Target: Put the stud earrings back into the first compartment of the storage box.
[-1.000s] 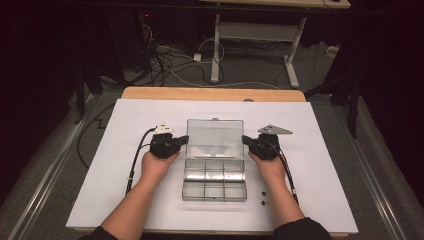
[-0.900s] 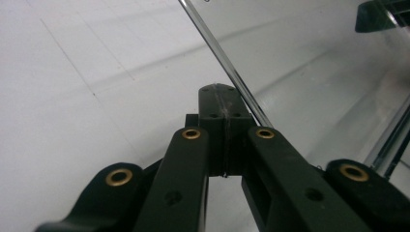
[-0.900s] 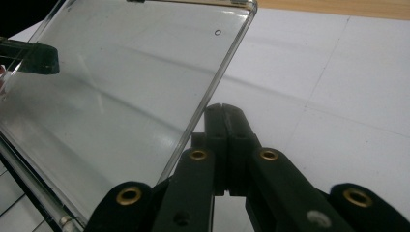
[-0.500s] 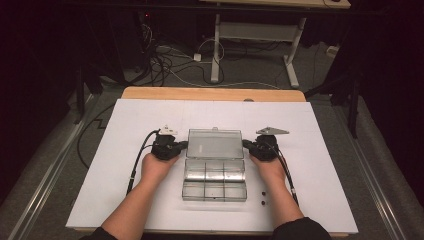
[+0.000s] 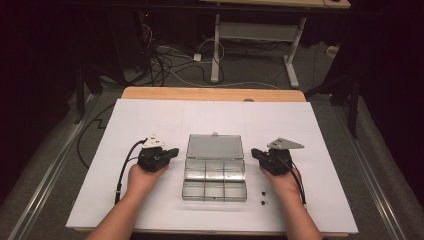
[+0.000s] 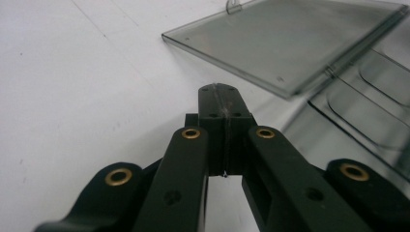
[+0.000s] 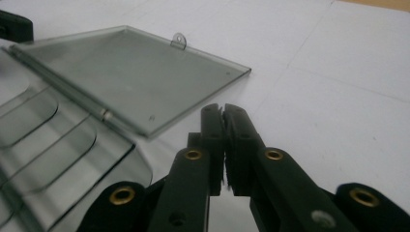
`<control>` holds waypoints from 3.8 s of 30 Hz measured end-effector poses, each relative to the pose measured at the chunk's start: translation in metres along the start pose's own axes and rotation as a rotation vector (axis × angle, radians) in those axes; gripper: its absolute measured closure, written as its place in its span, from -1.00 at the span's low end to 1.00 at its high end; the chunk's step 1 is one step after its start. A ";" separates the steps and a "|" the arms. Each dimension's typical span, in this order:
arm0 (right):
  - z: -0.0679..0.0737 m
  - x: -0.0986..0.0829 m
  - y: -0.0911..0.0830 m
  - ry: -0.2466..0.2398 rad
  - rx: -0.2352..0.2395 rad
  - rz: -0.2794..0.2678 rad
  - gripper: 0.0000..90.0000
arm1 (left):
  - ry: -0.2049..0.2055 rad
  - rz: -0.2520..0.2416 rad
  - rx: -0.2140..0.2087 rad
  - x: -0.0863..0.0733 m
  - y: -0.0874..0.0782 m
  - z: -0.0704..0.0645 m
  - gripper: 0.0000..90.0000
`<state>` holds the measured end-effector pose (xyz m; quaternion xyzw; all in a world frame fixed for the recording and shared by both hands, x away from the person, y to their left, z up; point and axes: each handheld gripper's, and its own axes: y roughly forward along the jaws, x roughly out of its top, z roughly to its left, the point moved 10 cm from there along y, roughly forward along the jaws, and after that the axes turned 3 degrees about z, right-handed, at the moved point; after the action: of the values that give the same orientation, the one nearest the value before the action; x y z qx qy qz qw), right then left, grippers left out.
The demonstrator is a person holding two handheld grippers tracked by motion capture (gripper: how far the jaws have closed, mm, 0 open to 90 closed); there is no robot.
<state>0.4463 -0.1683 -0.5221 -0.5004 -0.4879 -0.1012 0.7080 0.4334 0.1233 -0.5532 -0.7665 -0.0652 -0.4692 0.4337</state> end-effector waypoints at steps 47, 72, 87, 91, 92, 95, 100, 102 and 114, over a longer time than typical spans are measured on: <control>0.034 -0.077 -0.083 -0.033 0.026 0.023 -0.34 | 0.141 0.025 -0.047 -0.054 -0.040 -0.039 -1.00; 0.039 -0.088 -0.061 -0.127 0.005 0.154 0.81 | 0.128 0.023 -0.059 -0.054 -0.040 -0.039 -1.00; 0.039 -0.081 -0.064 -0.093 0.025 0.115 0.52 | 0.129 0.026 -0.061 -0.054 -0.040 -0.039 -1.00; 0.039 -0.078 -0.059 -0.037 0.009 0.103 0.18 | 0.133 0.029 -0.059 -0.054 -0.039 -0.039 -1.00; 0.038 -0.078 -0.056 -0.039 0.001 0.107 0.19 | 0.135 0.030 -0.059 -0.054 -0.039 -0.039 -1.00; 0.040 -0.080 -0.050 -0.060 -0.011 0.151 0.35 | 0.134 0.029 -0.059 -0.054 -0.039 -0.039 -1.00; 0.042 -0.081 -0.050 -0.095 -0.030 0.152 0.66 | 0.136 0.031 -0.058 -0.054 -0.039 -0.040 -1.00; 0.042 -0.081 -0.050 -0.087 -0.020 0.150 0.67 | 0.136 0.030 -0.058 -0.054 -0.039 -0.039 -1.00; 0.042 -0.078 -0.052 -0.081 -0.002 0.136 0.68 | 0.128 0.027 -0.063 -0.054 -0.039 -0.039 -1.00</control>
<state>0.3496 -0.1866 -0.5516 -0.5366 -0.4811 -0.0331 0.6925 0.3578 0.1358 -0.5640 -0.7490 -0.0121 -0.5133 0.4188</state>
